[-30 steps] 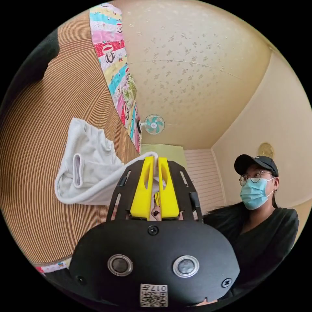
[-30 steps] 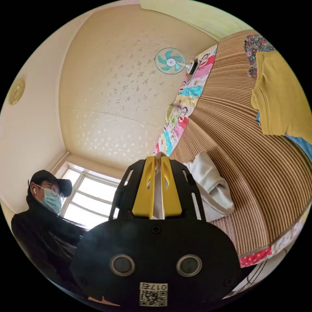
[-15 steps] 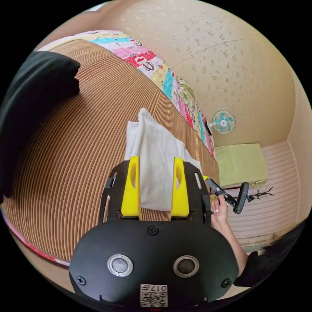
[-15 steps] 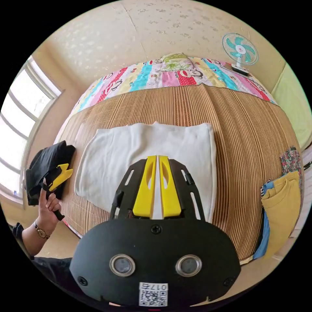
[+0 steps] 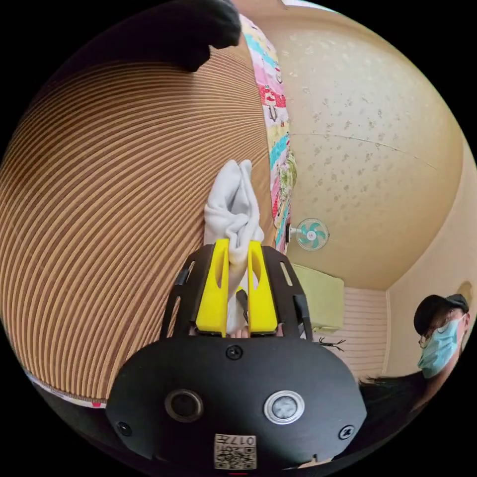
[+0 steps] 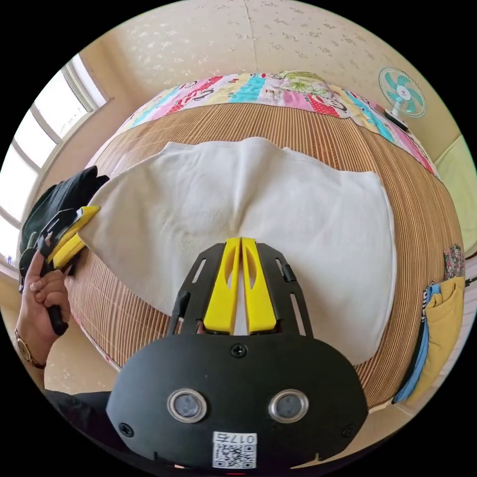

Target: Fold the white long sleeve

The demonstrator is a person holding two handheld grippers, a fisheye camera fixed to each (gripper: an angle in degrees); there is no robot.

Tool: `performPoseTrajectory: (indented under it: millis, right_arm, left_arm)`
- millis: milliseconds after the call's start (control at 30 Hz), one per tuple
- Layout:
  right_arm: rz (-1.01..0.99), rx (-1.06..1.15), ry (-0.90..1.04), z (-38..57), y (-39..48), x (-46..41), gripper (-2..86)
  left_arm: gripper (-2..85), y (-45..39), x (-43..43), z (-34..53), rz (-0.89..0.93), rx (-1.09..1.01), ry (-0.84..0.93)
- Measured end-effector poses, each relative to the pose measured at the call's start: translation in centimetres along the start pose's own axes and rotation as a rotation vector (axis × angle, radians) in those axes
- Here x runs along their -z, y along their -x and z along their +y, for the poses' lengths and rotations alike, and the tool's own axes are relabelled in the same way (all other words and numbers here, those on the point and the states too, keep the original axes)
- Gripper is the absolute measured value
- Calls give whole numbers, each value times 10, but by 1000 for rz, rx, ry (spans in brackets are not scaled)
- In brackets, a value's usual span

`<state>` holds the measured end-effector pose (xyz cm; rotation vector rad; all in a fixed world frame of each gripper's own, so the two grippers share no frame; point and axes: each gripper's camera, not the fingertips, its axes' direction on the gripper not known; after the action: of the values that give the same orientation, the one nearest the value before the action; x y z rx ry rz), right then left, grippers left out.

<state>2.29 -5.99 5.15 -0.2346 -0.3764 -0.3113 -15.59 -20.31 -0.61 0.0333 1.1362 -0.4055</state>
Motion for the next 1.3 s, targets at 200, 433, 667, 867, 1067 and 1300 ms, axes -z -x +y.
performPoseTrajectory:
  millis: [200,433,667,867,1067,1300]
  right_arm:
    - [19,-372,-98,61,-118,96,5]
    - [-15,-649,-33,144,-233,150,13]
    - [-469,-828,-92,190,-292,164,75]
    - [-1078,-1042,-263,203,-299,114,209]
    - [-1238,-1029,-311,141,-295,96,278]
    - [-1285,-757,-200,48,-201,143,221]
  left_arm:
    - [56,-164,-124,77,47,-608,406]
    - [113,-157,-234,178,88,-650,772]
    - [189,-65,-162,128,-293,-310,409]
    - [155,12,-215,147,-100,24,673]
    - [81,-22,-196,163,16,-11,718]
    - [83,-80,-83,130,77,-163,642]
